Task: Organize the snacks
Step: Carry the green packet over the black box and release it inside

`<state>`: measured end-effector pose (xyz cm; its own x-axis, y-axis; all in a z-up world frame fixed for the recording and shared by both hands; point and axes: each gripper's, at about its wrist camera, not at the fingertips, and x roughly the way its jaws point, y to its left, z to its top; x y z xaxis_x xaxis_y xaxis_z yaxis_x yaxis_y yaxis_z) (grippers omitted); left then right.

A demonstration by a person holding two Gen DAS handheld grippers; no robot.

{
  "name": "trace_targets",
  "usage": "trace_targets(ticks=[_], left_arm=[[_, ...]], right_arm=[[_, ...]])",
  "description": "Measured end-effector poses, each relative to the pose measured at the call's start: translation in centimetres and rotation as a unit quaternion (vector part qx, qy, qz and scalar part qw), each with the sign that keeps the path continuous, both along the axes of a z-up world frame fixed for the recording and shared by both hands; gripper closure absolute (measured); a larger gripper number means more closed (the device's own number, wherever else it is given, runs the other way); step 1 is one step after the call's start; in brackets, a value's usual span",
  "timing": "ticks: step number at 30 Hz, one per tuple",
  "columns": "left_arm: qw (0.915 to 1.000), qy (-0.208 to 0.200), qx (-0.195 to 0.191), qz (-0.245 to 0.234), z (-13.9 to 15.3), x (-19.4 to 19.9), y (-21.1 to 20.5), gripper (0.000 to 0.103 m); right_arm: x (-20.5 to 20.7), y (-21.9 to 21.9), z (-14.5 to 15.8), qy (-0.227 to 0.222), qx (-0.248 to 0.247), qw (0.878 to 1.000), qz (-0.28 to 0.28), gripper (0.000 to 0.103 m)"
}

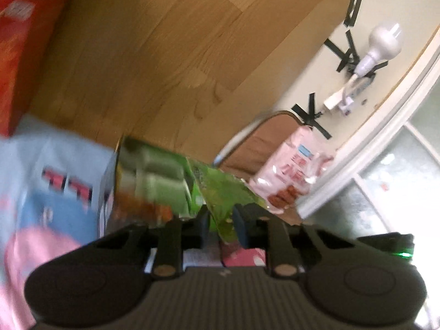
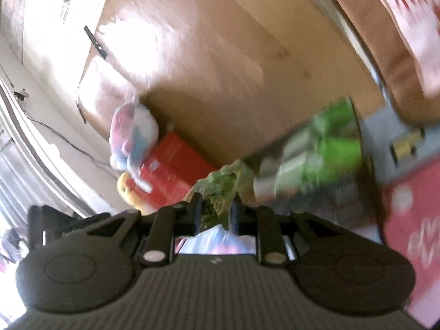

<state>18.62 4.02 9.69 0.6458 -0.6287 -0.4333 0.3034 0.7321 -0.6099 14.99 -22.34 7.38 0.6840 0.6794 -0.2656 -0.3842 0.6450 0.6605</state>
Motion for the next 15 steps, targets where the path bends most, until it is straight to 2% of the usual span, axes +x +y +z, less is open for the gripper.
trace_targets(ticks=[3,5,7,10,12,15], left_arm=[[0.9981,0.001,0.062,0.006,-0.6,3.0,-2.0,0.082],[0.9954,0.012,0.093,0.016,-1.6,4.1,-3.1,0.080],[0.9938,0.017,0.108,0.020,-2.4,4.3,-3.6,0.080],[0.9925,0.002,0.119,0.029,-2.6,3.4,-3.7,0.072],[0.9909,-0.006,0.129,0.039,-2.4,2.7,-3.5,0.072],[0.9924,-0.010,0.114,0.044,-1.5,1.5,-2.6,0.072]], right_arm=[[1.7,1.9,0.4,-0.040,-0.103,0.993,-0.030,0.075],[2.3,3.3,0.0,-0.058,-0.184,0.980,-0.053,0.066],[2.0,3.7,-0.7,-0.075,-0.226,0.968,-0.077,0.066],[1.0,3.1,-1.3,-0.088,-0.230,0.965,-0.094,0.058],[0.3,2.3,-1.4,-0.089,-0.219,0.966,-0.106,0.058],[-1.2,1.1,-1.3,-0.085,-0.195,0.970,-0.117,0.058]])
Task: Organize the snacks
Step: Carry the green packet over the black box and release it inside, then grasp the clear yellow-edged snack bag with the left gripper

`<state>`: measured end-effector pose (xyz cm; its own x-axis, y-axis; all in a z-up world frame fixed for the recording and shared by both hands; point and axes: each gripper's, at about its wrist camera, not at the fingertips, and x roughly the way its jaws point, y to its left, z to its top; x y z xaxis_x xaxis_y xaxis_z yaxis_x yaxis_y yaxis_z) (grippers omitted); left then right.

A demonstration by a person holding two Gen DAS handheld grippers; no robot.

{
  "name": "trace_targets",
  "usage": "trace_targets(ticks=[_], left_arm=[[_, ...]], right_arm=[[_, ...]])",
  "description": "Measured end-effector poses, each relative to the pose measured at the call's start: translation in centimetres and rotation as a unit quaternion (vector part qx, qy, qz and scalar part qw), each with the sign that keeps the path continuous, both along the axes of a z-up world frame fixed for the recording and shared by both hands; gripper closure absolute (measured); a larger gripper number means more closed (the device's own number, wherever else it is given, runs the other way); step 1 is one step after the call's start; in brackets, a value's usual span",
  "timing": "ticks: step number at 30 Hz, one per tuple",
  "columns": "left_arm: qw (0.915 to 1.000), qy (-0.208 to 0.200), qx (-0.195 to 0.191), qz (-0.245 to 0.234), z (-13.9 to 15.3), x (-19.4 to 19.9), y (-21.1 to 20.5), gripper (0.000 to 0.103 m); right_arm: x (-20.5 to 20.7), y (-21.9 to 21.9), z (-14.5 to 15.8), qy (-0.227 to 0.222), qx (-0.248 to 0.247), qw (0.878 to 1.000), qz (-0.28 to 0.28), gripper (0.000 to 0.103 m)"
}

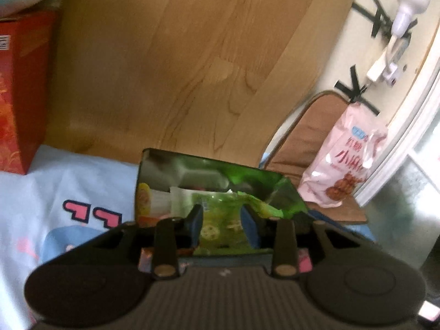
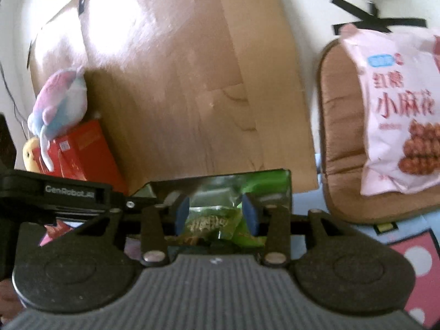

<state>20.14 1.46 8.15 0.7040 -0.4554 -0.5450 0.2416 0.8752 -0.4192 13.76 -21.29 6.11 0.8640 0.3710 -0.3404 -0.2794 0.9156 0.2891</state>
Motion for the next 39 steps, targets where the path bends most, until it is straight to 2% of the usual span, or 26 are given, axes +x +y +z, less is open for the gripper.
trace_targets(ticks=[3,5,10,15,20,25,28,30,33,35,39], left_arm=[[0.9999,-0.013,-0.007,0.006,0.8,-2.4,1.5,0.072],[0.9998,-0.015,-0.006,0.007,1.0,-4.1,2.6,0.068],[0.9998,0.005,0.011,0.015,-0.4,-9.6,5.3,0.065],[0.9986,0.046,0.008,0.025,-2.7,-14.9,8.0,0.065],[0.9963,0.060,-0.025,0.056,-3.9,-19.4,10.6,0.053],[0.9931,0.090,-0.046,0.061,-5.5,-21.5,11.3,0.050],[0.9896,0.110,-0.077,0.052,-6.9,-21.8,10.8,0.045],[0.9899,0.099,-0.085,0.055,-7.5,-22.1,10.1,0.045],[0.9920,0.086,-0.072,0.058,-7.4,-21.6,8.6,0.048],[0.9929,0.086,-0.062,0.054,-7.3,-20.8,7.9,0.055],[0.9946,0.075,-0.066,0.027,-7.0,-18.5,6.3,0.057]], right_arm=[[-2.1,-1.1,0.0,0.003,0.022,1.000,-0.006,0.058],[-3.4,-1.7,-0.3,0.015,0.045,0.999,0.003,0.058],[-7.1,-1.4,-1.8,0.080,0.078,0.990,0.090,0.058],[-10.9,1.5,-3.4,0.127,0.055,0.973,0.185,0.058],[-14.0,4.3,-4.2,0.139,0.030,0.959,0.244,0.058],[-14.8,6.1,-4.8,0.139,0.003,0.957,0.255,0.057],[-15.1,6.6,-4.7,0.128,-0.011,0.959,0.254,0.058],[-15.1,7.1,-5.1,0.134,-0.014,0.955,0.263,0.059],[-15.7,7.5,-5.4,0.119,-0.037,0.960,0.253,0.067],[-15.6,6.8,-5.1,0.110,-0.036,0.964,0.238,0.071],[-14.7,5.0,-4.9,0.097,-0.025,0.977,0.189,0.074]])
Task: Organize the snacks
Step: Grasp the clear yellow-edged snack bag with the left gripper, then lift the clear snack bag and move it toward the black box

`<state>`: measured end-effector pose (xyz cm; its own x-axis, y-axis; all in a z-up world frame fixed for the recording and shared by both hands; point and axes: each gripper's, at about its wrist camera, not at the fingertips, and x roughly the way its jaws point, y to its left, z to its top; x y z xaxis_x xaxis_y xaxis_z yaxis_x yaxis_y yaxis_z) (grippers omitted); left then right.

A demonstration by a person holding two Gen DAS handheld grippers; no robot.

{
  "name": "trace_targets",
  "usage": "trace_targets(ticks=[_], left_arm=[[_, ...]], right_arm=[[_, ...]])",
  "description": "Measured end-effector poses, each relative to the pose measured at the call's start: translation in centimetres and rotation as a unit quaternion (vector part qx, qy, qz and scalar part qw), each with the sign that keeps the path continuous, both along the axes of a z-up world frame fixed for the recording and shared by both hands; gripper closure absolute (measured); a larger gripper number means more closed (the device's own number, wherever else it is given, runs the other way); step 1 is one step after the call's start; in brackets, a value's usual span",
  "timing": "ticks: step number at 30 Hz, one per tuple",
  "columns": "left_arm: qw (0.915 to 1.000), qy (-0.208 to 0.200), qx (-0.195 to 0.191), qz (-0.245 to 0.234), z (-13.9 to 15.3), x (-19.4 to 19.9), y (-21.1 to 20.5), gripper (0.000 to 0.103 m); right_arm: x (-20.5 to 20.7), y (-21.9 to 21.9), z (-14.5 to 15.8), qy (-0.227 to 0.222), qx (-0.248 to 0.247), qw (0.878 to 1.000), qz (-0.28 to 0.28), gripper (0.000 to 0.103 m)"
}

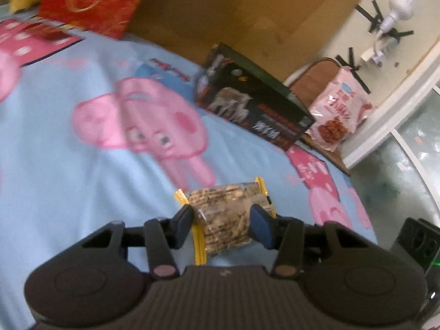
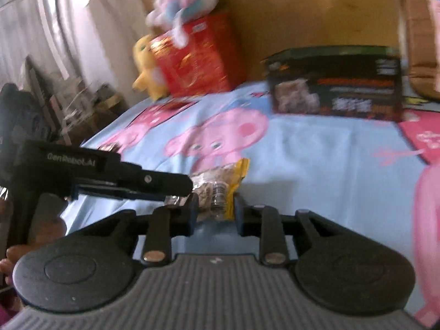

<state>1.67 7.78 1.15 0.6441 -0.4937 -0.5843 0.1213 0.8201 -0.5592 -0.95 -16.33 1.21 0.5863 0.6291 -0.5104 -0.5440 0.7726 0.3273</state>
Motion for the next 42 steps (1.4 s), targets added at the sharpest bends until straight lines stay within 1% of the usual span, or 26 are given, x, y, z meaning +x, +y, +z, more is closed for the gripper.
trace_targets(ticks=[2,5,7,10,12,14,18,20,27,32,34,38,42], left_arm=[[0.9998,-0.010,0.007,-0.013,0.0,1.4,-1.2,0.057],[0.9988,-0.027,0.034,-0.024,-0.3,2.8,-2.9,0.057],[0.9981,-0.036,0.043,-0.026,-0.5,3.0,-3.6,0.055],[0.9972,-0.052,0.047,-0.027,-0.7,2.6,-3.6,0.052],[0.9969,-0.061,0.041,-0.027,-0.9,2.2,-3.4,0.052],[0.9969,-0.067,0.030,-0.027,-1.2,2.0,-3.0,0.052],[0.9973,-0.069,0.008,-0.024,-1.5,2.0,-2.4,0.051],[0.9975,-0.067,-0.004,-0.023,-1.6,2.1,-2.1,0.051],[0.9976,-0.064,-0.021,-0.017,-1.8,2.1,-1.6,0.051],[0.9969,-0.070,-0.034,0.005,-1.7,1.7,-0.7,0.048],[0.9974,-0.062,-0.035,0.010,-1.8,1.6,-0.5,0.048],[0.9974,-0.059,-0.040,0.006,-1.8,1.5,-0.3,0.048],[0.9978,-0.060,-0.028,-0.001,-1.6,1.4,-0.8,0.048]], right_arm=[[0.4,-0.8,-0.1,-0.004,0.000,1.000,-0.023,0.074],[0.9,-1.5,-0.9,0.000,-0.006,0.999,-0.047,0.073],[0.9,-2.1,-1.1,0.005,0.010,0.999,-0.052,0.071],[0.9,-2.3,-1.2,0.009,0.016,0.998,-0.057,0.070],[0.8,-2.3,-1.2,0.010,0.017,0.998,-0.053,0.066],[0.7,-2.1,-1.1,0.005,0.014,0.999,-0.046,0.059],[0.3,-1.4,-1.1,-0.012,-0.004,0.999,-0.041,0.056],[0.3,-1.2,-1.1,-0.017,-0.010,0.999,-0.036,0.051],[0.2,-1.0,-1.1,-0.021,-0.016,0.999,-0.036,0.050],[0.2,-1.0,-1.1,-0.021,-0.016,0.999,-0.036,0.050],[0.2,-1.0,-1.1,-0.022,-0.018,0.999,-0.036,0.050],[0.1,-0.8,-1.1,-0.026,-0.024,0.999,-0.035,0.049],[0.1,-0.8,-1.1,-0.028,-0.027,0.999,-0.034,0.048]])
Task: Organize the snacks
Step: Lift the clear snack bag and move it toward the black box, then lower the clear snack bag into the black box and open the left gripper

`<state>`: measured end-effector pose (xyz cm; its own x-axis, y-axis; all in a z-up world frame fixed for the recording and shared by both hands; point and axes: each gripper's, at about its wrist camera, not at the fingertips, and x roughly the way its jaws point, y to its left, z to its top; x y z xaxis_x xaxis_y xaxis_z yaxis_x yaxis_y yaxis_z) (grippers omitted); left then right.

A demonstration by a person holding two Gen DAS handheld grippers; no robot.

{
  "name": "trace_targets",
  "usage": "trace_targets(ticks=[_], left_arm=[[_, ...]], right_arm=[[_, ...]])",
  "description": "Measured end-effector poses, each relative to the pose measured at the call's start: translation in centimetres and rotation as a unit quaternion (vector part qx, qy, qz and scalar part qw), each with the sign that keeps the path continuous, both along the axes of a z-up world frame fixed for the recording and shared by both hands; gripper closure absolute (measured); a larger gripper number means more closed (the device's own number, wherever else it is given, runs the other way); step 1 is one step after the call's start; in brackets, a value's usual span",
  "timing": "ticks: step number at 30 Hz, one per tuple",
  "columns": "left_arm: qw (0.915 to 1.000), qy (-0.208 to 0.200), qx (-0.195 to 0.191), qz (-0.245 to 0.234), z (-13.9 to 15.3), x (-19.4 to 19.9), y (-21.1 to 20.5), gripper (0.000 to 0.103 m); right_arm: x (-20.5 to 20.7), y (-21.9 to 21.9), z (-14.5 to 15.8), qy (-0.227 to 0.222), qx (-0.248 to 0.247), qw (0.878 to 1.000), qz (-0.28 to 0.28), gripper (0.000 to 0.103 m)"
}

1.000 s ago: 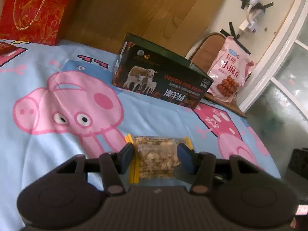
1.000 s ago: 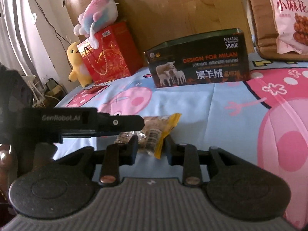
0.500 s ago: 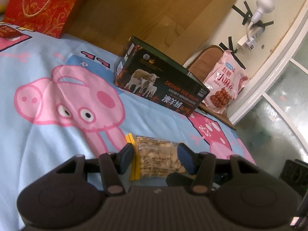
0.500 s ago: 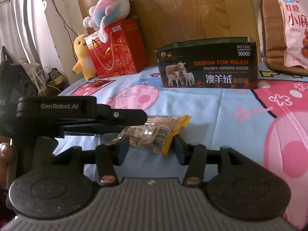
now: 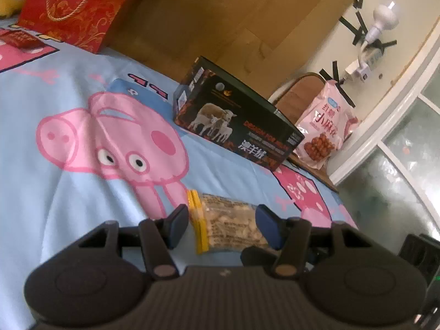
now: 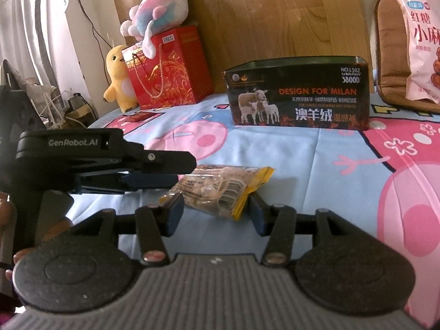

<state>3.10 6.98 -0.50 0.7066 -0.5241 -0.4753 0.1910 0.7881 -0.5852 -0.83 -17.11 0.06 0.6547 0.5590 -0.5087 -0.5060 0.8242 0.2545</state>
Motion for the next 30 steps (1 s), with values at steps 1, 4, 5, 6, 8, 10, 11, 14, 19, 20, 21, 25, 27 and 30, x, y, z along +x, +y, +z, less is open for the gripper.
trace_targets(ticks=[1,4,5,6,8,10,11,14,19,20,21,25,27,30], left_arm=[[1.0000,-0.001,0.002,-0.002,0.0,-0.1,-0.1,0.048],[0.9999,-0.004,0.008,-0.009,0.1,-0.2,-0.5,0.050],[0.9999,-0.005,0.012,-0.010,0.1,-0.3,-0.7,0.050],[0.9998,-0.006,0.015,-0.011,0.1,-0.3,-0.8,0.050],[0.9998,-0.007,0.016,-0.014,0.1,-0.3,-1.0,0.052],[0.9997,-0.008,0.018,-0.016,0.2,-0.3,-1.2,0.053],[0.9996,-0.009,0.019,-0.017,0.2,-0.3,-1.3,0.053],[0.9996,-0.011,0.018,-0.020,0.2,-0.3,-1.5,0.060],[0.9998,-0.007,0.009,-0.014,0.0,-0.1,-1.2,0.074],[0.9999,-0.007,0.008,-0.014,0.1,-0.1,-1.2,0.074],[0.9999,-0.007,0.006,-0.014,0.1,-0.1,-1.2,0.074],[0.9998,-0.014,0.004,-0.016,0.9,-0.2,-1.4,0.074],[0.9996,-0.021,0.000,-0.017,1.7,0.0,-1.3,0.074],[0.9987,-0.045,-0.001,-0.024,3.6,0.7,-1.4,0.074]], right_arm=[[0.0,0.0,0.0,0.000,-0.001,1.000,0.000,0.048],[0.1,0.2,0.0,-0.002,-0.005,1.000,0.003,0.046],[0.0,0.2,0.0,-0.003,-0.007,1.000,0.004,0.046],[0.0,0.3,0.0,-0.005,-0.010,1.000,0.004,0.046],[0.0,0.4,0.0,-0.006,-0.013,1.000,0.004,0.045],[0.0,0.5,-0.1,-0.008,-0.017,1.000,0.004,0.045],[-0.1,0.7,-0.1,-0.011,-0.024,1.000,0.004,0.045],[-0.5,1.6,-0.1,-0.026,-0.058,0.998,0.002,0.047],[-0.5,1.8,-0.2,-0.036,-0.077,0.996,-0.014,0.059],[-0.5,1.7,-0.2,-0.035,-0.075,0.996,-0.016,0.061],[-0.5,1.6,-0.2,-0.036,-0.074,0.996,-0.018,0.062],[-0.7,1.3,0.1,-0.043,-0.065,0.996,-0.032,0.065],[-0.7,1.1,0.5,-0.049,-0.053,0.997,-0.037,0.065],[-0.2,1.0,1.9,-0.071,-0.042,0.996,-0.044,0.065]])
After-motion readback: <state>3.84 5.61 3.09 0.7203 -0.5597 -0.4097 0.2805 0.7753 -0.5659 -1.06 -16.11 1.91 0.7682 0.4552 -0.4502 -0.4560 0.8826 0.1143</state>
